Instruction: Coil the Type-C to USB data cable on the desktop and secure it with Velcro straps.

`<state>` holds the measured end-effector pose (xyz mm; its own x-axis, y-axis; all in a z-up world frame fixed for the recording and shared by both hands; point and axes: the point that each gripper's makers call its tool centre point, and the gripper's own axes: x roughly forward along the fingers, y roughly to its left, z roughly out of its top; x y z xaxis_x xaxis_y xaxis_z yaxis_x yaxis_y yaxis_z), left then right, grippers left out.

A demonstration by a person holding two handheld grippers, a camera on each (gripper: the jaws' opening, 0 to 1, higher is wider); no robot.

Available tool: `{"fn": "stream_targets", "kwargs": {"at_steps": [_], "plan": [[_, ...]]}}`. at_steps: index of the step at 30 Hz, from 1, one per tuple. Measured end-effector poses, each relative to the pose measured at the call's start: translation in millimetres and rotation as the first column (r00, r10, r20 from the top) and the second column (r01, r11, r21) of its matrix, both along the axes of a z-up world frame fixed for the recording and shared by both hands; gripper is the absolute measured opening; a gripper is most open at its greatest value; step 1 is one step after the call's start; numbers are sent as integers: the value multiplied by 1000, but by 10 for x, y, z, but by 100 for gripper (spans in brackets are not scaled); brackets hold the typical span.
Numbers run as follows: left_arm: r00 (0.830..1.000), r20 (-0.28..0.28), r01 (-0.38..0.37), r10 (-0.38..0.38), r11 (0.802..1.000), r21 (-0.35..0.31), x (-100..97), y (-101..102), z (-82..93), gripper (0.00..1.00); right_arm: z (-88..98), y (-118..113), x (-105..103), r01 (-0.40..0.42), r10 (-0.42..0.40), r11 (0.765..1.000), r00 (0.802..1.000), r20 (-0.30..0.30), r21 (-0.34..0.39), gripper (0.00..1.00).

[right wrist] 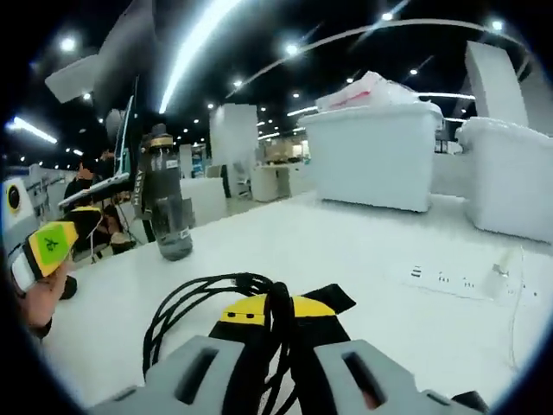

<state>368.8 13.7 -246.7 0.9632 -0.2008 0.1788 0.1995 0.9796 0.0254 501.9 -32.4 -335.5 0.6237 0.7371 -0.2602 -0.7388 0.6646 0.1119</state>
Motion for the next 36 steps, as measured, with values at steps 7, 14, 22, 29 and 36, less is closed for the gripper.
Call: {"fn": "stream_targets", "kwargs": {"at_steps": [7,14,22,29,36], "plan": [[1000,-4,-30,30,998,48,26,37,-53,20,133,-265,-148,18,-12,991,999,-48,129,14],[1000,-22,7,-7,999,31,28,-83,-118,20,327,-840,-608,12,10,971,996,-90,238,15],[998,-58,45,-39,994,103,65,-288,-271,20,459,-2360,-1024,200,-215,942,976,25,271,22],[999,-32,14,-10,992,126,57,-303,-306,20,473,-3185,-1091,366,-415,884,901,129,290,26],[1000,13,-9,7,987,163,26,-337,-276,20,481,-3266,-1034,385,-449,859,883,138,337,27]]}}
